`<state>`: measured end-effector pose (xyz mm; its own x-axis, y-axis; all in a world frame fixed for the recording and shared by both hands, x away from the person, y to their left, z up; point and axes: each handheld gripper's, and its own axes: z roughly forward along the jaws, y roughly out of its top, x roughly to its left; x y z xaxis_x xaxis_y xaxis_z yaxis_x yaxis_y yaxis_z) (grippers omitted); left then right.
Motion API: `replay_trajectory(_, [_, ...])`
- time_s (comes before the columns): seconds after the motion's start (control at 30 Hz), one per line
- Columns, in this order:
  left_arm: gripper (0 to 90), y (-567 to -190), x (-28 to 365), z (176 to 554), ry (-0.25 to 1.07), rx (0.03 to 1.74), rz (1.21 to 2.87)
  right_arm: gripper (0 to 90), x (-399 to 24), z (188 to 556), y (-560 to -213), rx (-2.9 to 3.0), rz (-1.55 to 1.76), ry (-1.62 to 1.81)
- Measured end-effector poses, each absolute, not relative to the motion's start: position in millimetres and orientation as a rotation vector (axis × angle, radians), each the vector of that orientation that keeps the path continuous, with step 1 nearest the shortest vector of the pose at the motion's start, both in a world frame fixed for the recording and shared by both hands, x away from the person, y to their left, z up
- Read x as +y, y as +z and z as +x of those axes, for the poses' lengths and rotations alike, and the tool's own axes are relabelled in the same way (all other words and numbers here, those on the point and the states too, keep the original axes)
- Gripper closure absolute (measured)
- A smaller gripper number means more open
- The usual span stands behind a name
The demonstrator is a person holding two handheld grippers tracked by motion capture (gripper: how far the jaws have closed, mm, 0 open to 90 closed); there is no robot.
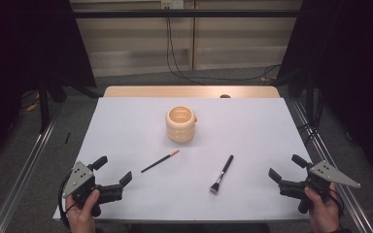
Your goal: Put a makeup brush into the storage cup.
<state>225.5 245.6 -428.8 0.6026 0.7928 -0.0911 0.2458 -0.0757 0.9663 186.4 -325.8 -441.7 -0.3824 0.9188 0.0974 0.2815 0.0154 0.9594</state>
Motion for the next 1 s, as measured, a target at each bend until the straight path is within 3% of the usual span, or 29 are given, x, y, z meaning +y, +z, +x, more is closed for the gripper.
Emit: replay_trajectory(1.0, [1.5,-426.5,228.1,232.6,0.539,0.856,1.715,0.0,-324.7,188.1,-443.1,1.733,1.232,1.397])
